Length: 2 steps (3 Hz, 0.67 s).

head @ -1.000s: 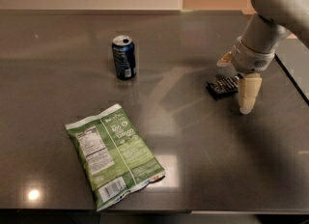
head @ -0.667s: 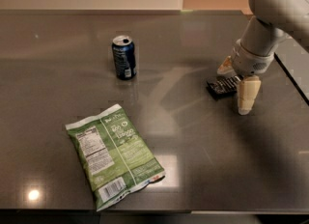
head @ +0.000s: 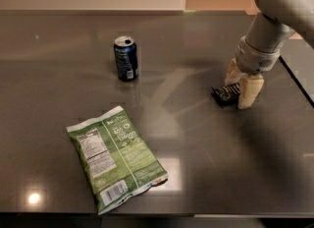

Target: Pick rxbar chocolate

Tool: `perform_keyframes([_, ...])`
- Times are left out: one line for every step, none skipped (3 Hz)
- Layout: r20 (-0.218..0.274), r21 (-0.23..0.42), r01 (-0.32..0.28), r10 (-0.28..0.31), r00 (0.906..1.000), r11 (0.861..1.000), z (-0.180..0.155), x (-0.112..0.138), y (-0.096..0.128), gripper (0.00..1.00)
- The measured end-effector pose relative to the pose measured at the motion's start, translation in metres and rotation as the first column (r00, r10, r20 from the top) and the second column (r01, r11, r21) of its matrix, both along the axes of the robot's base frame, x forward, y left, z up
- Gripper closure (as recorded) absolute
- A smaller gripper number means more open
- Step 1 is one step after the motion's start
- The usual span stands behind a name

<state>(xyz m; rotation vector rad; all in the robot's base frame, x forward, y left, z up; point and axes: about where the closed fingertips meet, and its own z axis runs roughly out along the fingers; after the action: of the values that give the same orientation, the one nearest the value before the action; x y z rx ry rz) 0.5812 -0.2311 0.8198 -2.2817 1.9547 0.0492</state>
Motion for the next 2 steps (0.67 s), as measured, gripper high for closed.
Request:
perform_keyframes([0.0,0.0,0.0,0.0,1.0,1.0,0.008,0.0,0.0,0.88])
perform_keyframes([0.006,-0.001,-0.015,0.015,0.9999,1.0,0.02,0.002,0.005,1.0])
